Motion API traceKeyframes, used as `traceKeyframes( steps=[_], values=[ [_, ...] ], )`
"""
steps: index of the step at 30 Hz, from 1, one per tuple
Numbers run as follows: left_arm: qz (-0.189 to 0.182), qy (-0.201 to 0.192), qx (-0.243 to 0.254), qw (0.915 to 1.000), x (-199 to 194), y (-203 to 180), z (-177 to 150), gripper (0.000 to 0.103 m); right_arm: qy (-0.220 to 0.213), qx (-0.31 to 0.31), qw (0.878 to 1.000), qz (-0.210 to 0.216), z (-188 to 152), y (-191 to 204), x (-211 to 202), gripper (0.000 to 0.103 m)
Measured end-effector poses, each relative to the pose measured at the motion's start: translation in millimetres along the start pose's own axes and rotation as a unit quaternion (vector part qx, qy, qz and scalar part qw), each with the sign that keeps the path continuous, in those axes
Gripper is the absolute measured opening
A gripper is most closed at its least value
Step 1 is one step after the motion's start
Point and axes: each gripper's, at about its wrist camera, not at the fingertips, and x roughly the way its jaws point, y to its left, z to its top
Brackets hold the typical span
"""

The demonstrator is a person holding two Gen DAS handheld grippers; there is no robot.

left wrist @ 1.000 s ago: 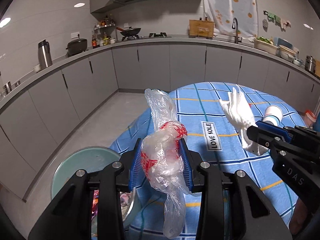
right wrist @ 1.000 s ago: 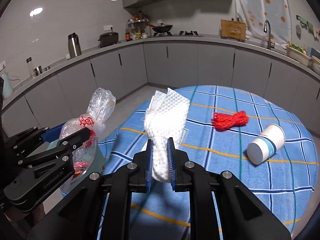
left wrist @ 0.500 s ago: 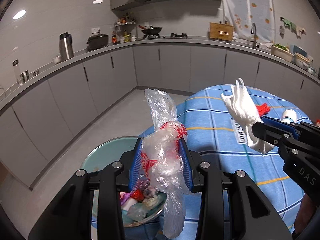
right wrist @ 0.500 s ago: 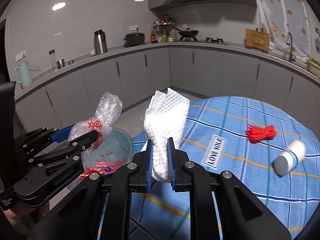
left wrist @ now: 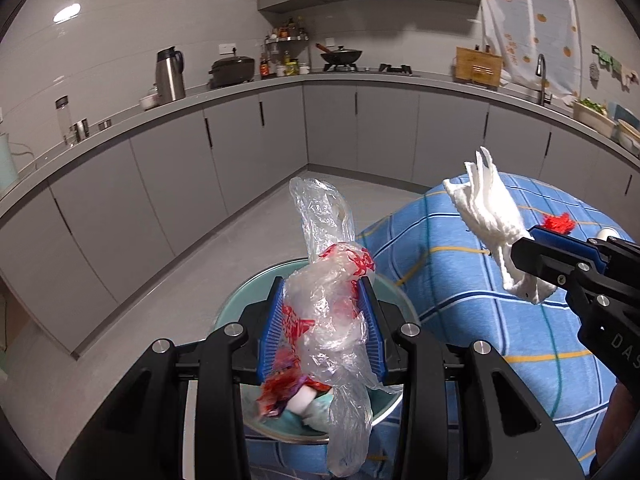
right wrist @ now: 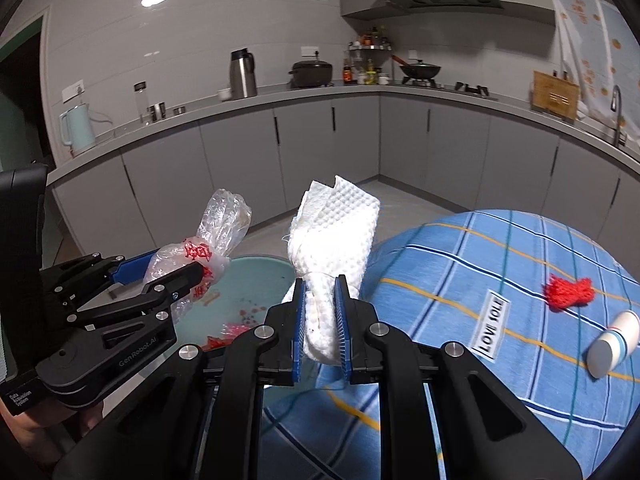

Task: Collect trash
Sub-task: 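Carry the clear bag and white foam sleeve over the bucket with both tools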

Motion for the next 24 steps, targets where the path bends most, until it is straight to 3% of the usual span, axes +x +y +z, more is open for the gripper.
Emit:
traceKeyframes(
  steps=[24],
  values=[
    [0.029,0.035,-0.031,0.9985,14.2,35.7,-18.3,0.037,0.029,-0.039,0.997,0.062,1.5,35.3,41.7,0.016]
  ],
)
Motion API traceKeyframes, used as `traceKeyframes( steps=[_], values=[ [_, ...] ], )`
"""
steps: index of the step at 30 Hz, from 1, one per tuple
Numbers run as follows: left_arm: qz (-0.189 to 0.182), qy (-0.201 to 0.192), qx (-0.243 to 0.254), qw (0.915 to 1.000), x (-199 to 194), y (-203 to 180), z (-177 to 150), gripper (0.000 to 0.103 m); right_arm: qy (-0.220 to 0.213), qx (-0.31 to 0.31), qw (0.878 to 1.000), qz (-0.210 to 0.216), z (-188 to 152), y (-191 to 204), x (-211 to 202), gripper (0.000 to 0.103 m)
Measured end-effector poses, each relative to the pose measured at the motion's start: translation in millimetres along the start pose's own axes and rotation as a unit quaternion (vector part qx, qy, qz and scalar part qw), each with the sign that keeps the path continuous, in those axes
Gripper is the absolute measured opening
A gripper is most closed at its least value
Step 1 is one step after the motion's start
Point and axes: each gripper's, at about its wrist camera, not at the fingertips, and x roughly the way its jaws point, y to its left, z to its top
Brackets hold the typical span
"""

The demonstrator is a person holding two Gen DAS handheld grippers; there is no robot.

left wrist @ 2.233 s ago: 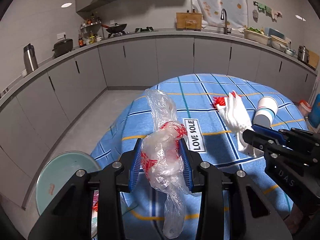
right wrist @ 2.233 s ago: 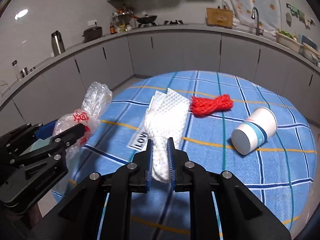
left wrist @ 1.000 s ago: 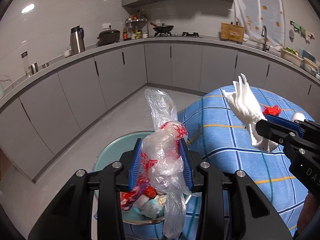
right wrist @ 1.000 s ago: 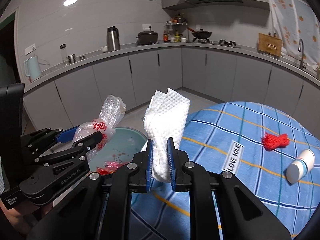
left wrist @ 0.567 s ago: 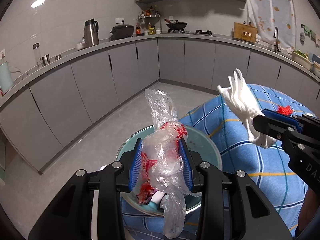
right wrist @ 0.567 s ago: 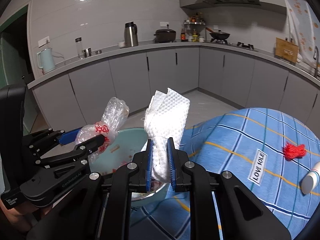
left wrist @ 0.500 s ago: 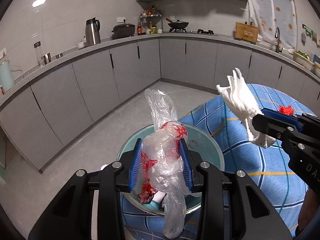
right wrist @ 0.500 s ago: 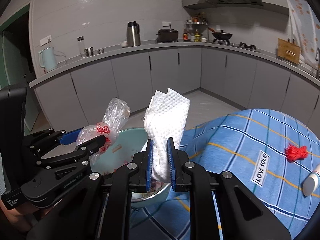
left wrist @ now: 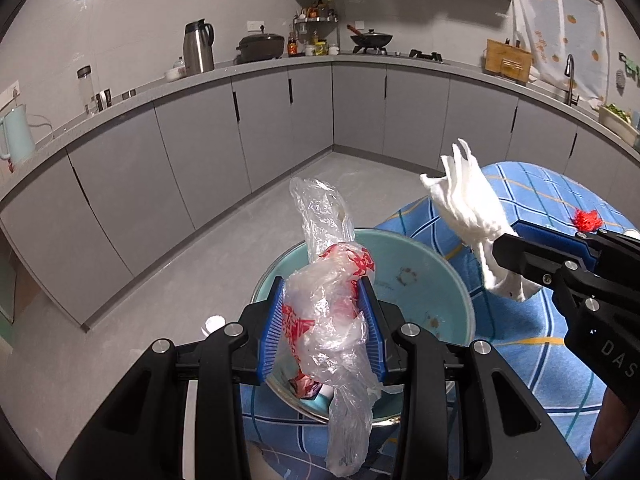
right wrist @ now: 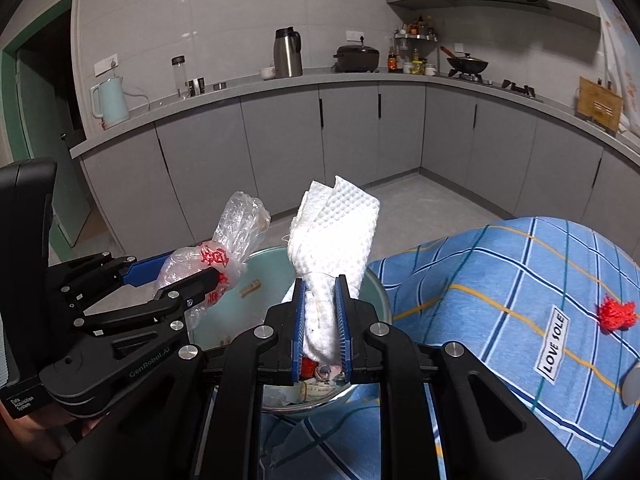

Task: Collect trash
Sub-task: 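Carry the clear bag and white foam sleeve over the bucket with both tools, then open both tools to drop the bag and foam sleeve into the bucket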

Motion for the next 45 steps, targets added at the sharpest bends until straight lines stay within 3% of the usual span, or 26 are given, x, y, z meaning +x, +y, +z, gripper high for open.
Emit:
traceKeyframes(
  steps=[22,34,39,45],
  values=[
    [0.009,0.021,-0.012,0.9997,19.3,9.7,-8.5,0.038,0.022,-0.012,1.0,0.01,-8.8,6.2,30.9,0.017],
    [0.014,0.026,-0.015,0.9994,23.1,10.1,-11.4,0.047,0.029,-0.003,1.0,0.009,-16.2,-0.7,36.8,0.026],
    [0.022,0.02,-0.018,0.9994,20.9,11.3,-11.3,0.066,0.024,0.004,1.0,0.008,-16.0,-4.6,34.0,0.033],
    [0.029,0.017,-0.029,0.999,20.1,17.7,-10.6,0.074,0.015,0.015,1.0,0.0,-17.3,-11.4,28.1,0.041]
  ],
)
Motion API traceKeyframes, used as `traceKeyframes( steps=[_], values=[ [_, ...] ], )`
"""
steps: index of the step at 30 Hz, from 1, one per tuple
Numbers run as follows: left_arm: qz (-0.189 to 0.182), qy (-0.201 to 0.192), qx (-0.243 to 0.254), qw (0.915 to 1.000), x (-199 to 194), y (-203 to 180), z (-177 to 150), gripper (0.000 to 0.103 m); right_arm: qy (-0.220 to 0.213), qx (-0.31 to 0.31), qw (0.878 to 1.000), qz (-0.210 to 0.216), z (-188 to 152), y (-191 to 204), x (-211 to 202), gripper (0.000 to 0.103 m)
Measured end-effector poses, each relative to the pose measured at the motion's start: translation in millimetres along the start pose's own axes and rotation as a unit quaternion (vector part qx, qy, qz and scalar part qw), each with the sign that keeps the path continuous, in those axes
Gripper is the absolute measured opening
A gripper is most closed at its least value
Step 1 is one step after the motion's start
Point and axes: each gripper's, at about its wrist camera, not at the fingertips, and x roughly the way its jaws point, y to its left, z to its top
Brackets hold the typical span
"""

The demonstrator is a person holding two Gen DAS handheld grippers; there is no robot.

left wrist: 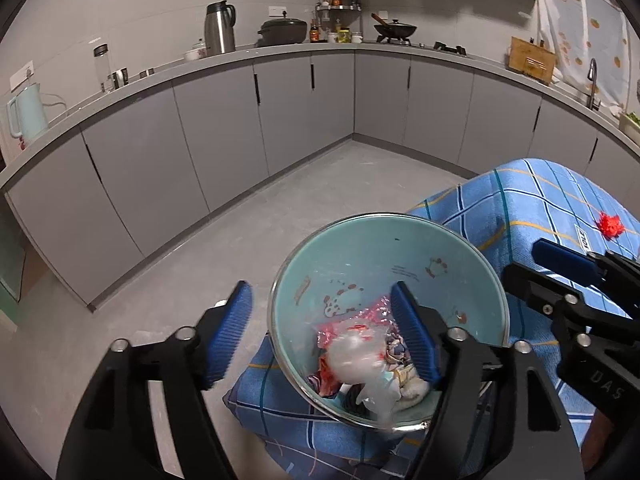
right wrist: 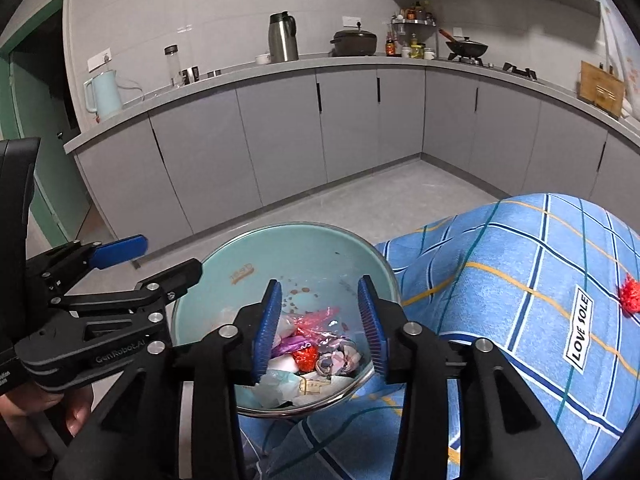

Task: Collect trash
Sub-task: 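Open both tools to drop the bag and foam sleeve into the bucket, then move both open tools to the red mesh net and white paper cup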

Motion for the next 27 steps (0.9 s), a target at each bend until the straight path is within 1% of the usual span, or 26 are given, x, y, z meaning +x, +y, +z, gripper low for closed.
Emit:
traceKeyframes(
  steps=[3,6,10,13,15,17,23,25,27],
  values=[
    [0.001,-0.002,-0.002,1.0,-0.9,0.7,2.1,0.075,-0.001,0.005,1.0,-0.004,-0.6,-4.4,-2.3,0.042],
    [0.002,-0.005,-0.004,1.0,-2.2,1.2,2.4,0.079,-0.001,0.009,1.0,-0.008,-1.9,-7.3,-3.9,0.045],
    [0.003,-0.007,-0.001,1.0,-4.8,-1.0,1.8,0.083,-0.004,0.014,1.0,-0.012,-3.5,-7.4,-8.4,0.047],
    [0.001,-0.008,0.0,1.0,-5.9,-3.4,2.4,0.084,-0.006,0.02,1.0,-0.016,-5.5,-11.7,-12.7,0.048],
    [-0.002,-0.008,0.001,1.0,-6.6,-6.4,3.1,0.086,-0.007,0.025,0.999,-0.022,-6.6,-15.7,-15.3,0.052],
    [-0.003,-0.01,0.003,0.9999,-7.4,-9.7,3.6,0.087,-0.008,0.033,0.999,-0.028,-7.9,-20.4,-18.6,0.053],
    [-0.026,-0.015,0.021,0.9993,-8.6,-36.0,12.7,0.088,-0.013,0.071,0.995,-0.069,-14.4,-49.9,-35.3,0.055],
    [-0.037,-0.021,0.032,0.9986,-10.7,-51.6,16.8,0.088,-0.014,0.081,0.993,-0.081,-16.9,-59.6,-39.9,0.055],
    [-0.049,-0.024,0.043,0.9976,-12.7,-67.8,20.0,0.088,-0.018,0.094,0.991,-0.095,-19.6,-73.1,-47.0,0.058]
  ],
)
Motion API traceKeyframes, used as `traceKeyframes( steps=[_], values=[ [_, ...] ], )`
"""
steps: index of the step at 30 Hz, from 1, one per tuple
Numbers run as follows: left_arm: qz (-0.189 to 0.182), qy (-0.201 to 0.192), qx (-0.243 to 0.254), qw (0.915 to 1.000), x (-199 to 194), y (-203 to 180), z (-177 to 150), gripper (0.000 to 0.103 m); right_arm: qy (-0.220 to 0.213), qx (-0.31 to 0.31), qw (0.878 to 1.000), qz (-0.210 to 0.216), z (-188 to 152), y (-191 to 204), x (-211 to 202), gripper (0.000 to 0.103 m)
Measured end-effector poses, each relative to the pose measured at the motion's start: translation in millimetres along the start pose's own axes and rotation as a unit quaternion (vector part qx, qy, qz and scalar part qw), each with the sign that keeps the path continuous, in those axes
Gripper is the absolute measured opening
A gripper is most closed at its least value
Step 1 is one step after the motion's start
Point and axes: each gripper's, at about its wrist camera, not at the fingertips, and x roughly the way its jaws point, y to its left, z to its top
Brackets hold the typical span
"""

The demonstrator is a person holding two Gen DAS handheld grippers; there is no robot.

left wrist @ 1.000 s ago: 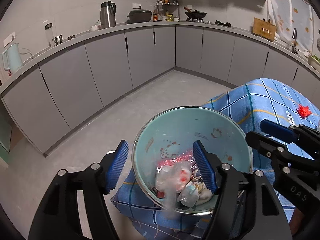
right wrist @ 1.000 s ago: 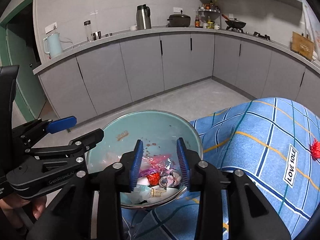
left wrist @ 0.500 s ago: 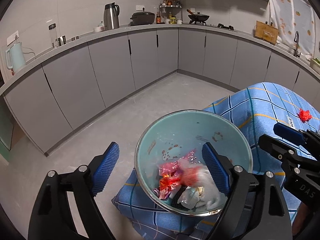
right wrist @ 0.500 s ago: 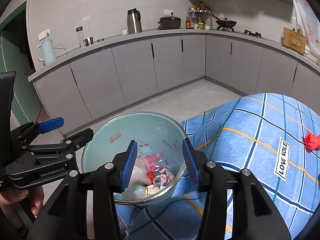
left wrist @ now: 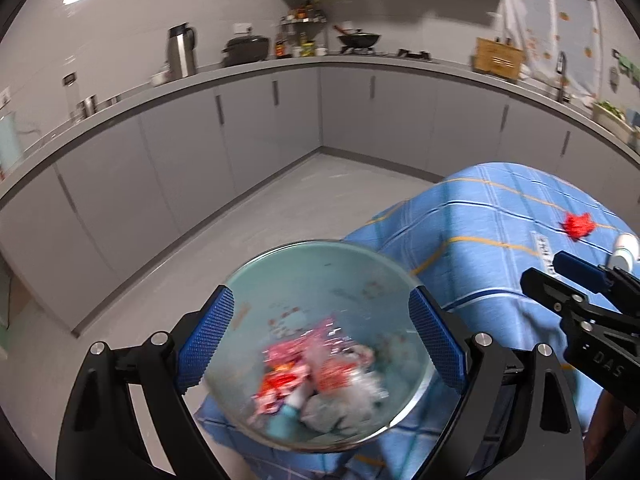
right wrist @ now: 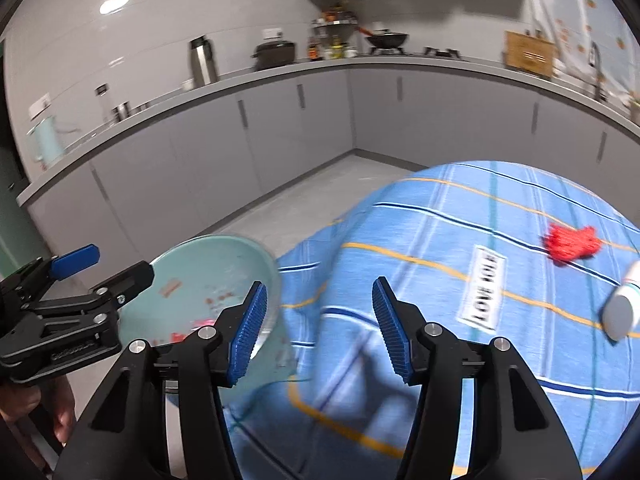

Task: Collect trash
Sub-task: 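Move both open tools to the red mesh net and white paper cup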

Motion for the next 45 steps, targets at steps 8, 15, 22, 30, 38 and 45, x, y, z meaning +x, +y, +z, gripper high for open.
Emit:
traceKeyframes(
  steps=[8,15,22,30,38,45],
  values=[
    [-0.034,-0.013,0.039,0.9986,1.3,-57.4,15.5,0.091,-0.012,0.049,0.997,-0.058,-1.9,-53.2,-16.7,0.062],
    [-0.062,-0.019,0.078,0.9948,11.7,-107.5,28.8,0.093,-0.013,0.092,0.988,-0.121,-2.8,-96.2,-25.3,0.066],
    [-0.085,-0.022,0.091,0.992,27.1,-143.8,44.5,0.093,-0.021,0.14,0.971,-0.194,-2.1,-141.5,-35.9,0.071],
    [-0.11,-0.02,0.111,0.9874,46.4,-186.9,59.0,0.094,-0.031,0.216,0.934,-0.283,-10.5,-209.2,-51.5,0.075],
    [-0.145,-0.015,0.138,0.9797,71.0,-243.7,69.7,0.094,-0.049,0.3,0.892,-0.334,-19.5,-260.1,-61.7,0.084],
    [-0.164,-0.006,0.152,0.9747,91.7,-277.1,73.5,0.094,-0.019,0.338,0.875,-0.346,-22.6,-282.1,-39.1,0.085]
  ],
)
